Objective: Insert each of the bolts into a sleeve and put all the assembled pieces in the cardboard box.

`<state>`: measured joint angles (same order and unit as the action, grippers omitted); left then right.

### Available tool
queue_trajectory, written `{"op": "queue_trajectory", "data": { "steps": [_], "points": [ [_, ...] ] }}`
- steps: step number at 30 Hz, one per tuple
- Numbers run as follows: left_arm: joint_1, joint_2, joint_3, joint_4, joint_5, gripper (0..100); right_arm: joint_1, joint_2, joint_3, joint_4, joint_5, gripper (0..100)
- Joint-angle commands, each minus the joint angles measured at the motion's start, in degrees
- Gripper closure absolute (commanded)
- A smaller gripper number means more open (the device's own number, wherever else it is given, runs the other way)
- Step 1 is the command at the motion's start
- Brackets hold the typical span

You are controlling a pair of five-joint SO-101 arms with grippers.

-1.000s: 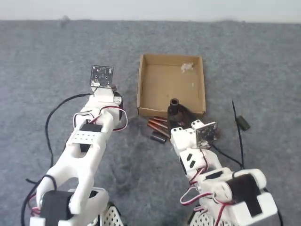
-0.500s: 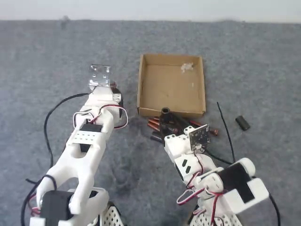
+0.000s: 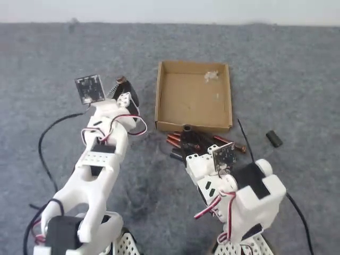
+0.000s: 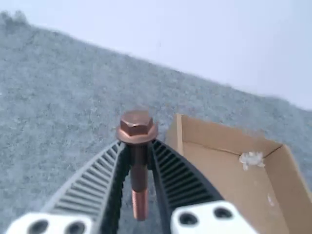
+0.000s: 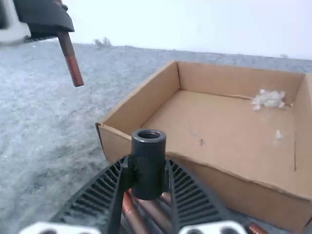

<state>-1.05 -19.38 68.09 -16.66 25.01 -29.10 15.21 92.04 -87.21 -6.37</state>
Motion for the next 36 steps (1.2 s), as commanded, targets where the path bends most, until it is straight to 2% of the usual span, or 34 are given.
{"op": "queue_trajectory", "data": {
  "steps": [1, 7, 9, 14, 17, 23, 31, 36],
  "points": [
    [2.29, -6.33, 3.30, -7.82, 0.53, 99, -0.57, 1.71, -1.32, -4.00, -0.53, 99.4],
    [10.99, -20.57, 11.82, -6.24, 0.53, 99, -0.57, 3.47, -1.76, -5.85, -0.53, 99.4],
    [14.15, -26.02, 12.53, 0.18, 0.53, 99, -0.57, 3.47, -1.76, -5.85, -0.53, 99.4],
    [19.96, -39.30, 8.31, 25.23, 0.70, 99, -0.66, 3.47, -1.76, -5.85, -0.53, 99.4],
    [22.59, -45.54, 6.29, 32.18, 0.70, 99, -0.66, 3.56, -1.76, -5.85, -0.53, 99.4],
    [24.53, -46.77, 7.60, 29.63, 0.62, 99, -0.66, 3.65, -1.67, -5.85, -0.53, 99.4],
    [24.70, -38.33, 10.59, 14.42, 0.62, 99, -0.75, 3.65, -1.85, -5.85, -0.53, 99.4],
    [25.67, -36.57, 10.68, 14.24, 0.62, 99, -0.75, 3.74, -2.29, -5.85, -0.53, 99.4]
  ]
}}
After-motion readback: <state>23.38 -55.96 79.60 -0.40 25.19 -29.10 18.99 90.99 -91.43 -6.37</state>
